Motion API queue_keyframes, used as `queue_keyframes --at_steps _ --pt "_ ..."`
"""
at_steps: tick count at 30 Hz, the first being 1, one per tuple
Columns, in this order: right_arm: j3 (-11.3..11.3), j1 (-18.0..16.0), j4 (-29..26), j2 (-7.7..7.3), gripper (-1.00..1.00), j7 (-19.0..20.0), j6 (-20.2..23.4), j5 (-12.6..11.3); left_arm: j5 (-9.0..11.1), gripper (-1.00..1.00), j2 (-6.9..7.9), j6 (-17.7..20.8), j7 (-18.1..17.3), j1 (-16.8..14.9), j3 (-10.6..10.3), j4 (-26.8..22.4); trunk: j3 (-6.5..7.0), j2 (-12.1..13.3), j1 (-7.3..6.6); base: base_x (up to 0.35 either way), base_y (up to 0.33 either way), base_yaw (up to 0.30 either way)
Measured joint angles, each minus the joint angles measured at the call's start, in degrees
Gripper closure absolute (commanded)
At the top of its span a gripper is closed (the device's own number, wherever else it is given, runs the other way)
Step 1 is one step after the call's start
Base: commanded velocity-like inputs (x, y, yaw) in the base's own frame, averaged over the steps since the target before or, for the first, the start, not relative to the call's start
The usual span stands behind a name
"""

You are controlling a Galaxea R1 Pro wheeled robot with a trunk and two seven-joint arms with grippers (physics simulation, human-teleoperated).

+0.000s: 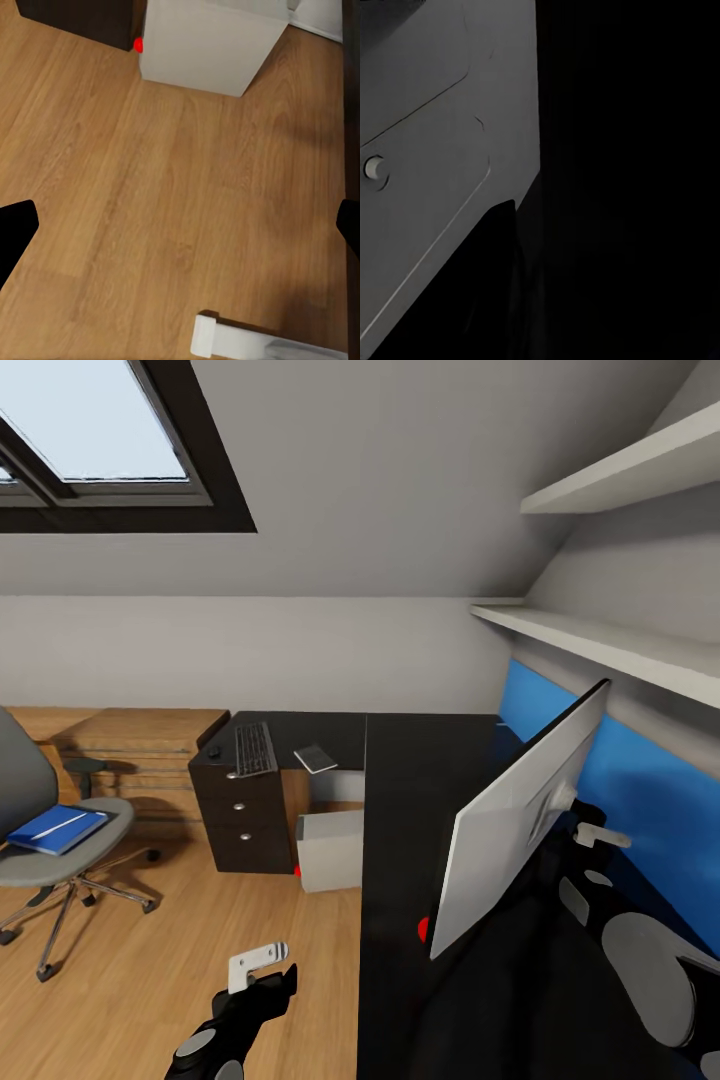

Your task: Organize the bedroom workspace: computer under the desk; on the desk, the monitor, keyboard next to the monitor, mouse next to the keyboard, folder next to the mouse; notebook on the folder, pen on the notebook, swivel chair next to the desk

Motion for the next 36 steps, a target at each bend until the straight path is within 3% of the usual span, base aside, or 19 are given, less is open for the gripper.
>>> queue_keyframes --at_steps 3,4,6,25,36 --pt "-0.10 0.00 -0.02 0.01 1.00 -0.04 0.06 0.19 0.00 -1.00 0.01 0.00 0.00 0.00 0.00 0.00 0.00 0.00 0.00 0.001 0.000 0.000" --pt "-0.14 0.00 -0.03 0.01 -1.00 -0.05 0.09 0.27 0.00 -1.00 0.01 0.00 0.00 0.00 0.00 0.00 0.00 0.00 0.00 0.000 0.000 0.000" --pt "-0.59 0.04 2.73 0.06 -1.00 0.11 0.05 0.10 0.00 -1.00 0.02 0.00 0.00 0.00 0.00 0.00 -0.01 0.02 0.01 0.000 0.000 0.000" --pt "-0.61 0.04 2.82 0.12 -1.00 0.05 0.06 0.09 0.01 -1.00 0.03 -0.01 -0.01 -0.01 -0.01 0.00 0.00 0.02 0.02 -0.007 0.000 0.000" --pt "-0.52 0.04 2.83 0.12 -1.00 0.08 0.07 0.12 0.01 -1.00 0.02 0.00 0.00 -0.01 -0.01 0.00 -0.01 0.02 0.05 -0.289 0.000 0.000"
